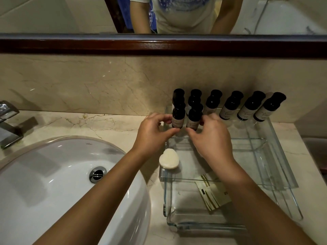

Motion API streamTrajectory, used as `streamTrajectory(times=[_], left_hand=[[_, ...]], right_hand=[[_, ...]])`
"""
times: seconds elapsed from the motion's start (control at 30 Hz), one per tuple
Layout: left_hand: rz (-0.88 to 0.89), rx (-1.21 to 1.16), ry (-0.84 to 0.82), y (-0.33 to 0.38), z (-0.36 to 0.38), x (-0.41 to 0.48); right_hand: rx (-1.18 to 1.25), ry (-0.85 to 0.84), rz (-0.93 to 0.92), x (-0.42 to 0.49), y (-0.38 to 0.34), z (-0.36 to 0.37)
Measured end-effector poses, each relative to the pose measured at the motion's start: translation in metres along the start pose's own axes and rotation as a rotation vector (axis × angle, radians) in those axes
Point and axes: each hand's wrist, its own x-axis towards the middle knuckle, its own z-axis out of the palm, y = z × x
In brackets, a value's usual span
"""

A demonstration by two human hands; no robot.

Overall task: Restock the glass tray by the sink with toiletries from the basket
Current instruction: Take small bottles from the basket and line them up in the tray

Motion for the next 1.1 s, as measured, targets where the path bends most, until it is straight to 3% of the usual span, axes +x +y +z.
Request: streamTrajectory(times=[0.67, 1.1], left_hand=[[0.047, 0.140, 0.004, 0.003, 0.001, 0.004], [-0.036, 0.163, 0.010, 0.011, -0.013, -0.014]], right_hand=[[-0.011, -0.004, -0.019, 0.000, 0.001, -0.003], [0.058, -0.040, 0.046, -0.014, 0.010, -0.026]])
